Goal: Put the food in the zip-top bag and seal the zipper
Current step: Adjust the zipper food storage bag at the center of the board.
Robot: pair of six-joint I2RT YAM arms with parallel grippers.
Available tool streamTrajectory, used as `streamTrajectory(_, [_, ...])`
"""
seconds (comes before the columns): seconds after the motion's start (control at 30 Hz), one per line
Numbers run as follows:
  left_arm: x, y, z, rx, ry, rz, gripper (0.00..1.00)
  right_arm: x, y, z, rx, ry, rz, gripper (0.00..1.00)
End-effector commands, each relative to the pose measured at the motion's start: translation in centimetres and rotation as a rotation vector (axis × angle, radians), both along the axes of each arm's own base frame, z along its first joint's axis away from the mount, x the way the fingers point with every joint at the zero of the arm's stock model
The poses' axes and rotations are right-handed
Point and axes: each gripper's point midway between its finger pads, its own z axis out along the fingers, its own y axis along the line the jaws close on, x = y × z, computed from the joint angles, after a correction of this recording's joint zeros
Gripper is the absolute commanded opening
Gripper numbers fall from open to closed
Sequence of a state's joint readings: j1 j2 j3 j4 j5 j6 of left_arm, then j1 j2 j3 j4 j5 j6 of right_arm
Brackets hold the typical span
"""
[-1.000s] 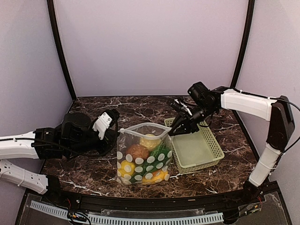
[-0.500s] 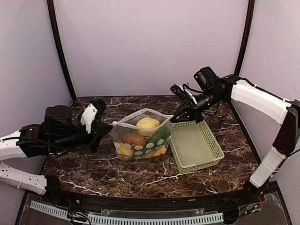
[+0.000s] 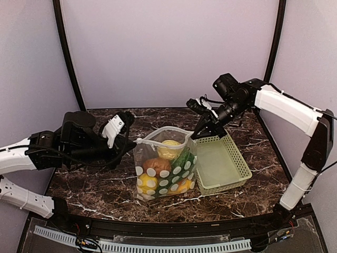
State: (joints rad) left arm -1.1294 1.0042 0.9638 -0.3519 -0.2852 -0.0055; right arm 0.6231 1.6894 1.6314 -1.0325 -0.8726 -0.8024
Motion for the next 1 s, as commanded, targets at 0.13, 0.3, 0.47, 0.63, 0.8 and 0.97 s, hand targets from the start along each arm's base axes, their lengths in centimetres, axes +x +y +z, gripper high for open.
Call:
streamTrajectory(0.13, [-0.1,1.1,-0.1,-0.026,-0.02,0.02,0.01,-0.1,-0.8,-0.9,-0.057,-0.034,0.003,0.0])
streamTrajectory(0.3, [0.1,0.9,-1.1,-0.031,-0.022,0.024,0.01,0.5,-1.2,-3.1,-0.109,-0.062,-0.003,0.0])
streamTrajectory(0.47, [0.5,0.7,-1.7,0.008,-0.042,0.025,0.01,1.2,-1.8,-2.9,-0.116,-0.088,-0.014,0.0])
streamTrajectory(0.63, [0.9,2.0,-1.7,-0.013,-0.078,0.07,0.01,2.9,-3.3,-1.7,-0.046,-0.041,-0.077,0.0])
streamTrajectory(0.8, [1.2,3.1,-2.9,-0.066,-0.103,0.108,0.01,3.7,-3.6,-0.9,0.014,-0.005,-0.106,0.0])
streamTrajectory(0.97, [1.2,2.5,-2.7,-0.109,-0.1,0.096,0.01,4.0,-3.2,-0.7,0.028,0.035,-0.112,0.1])
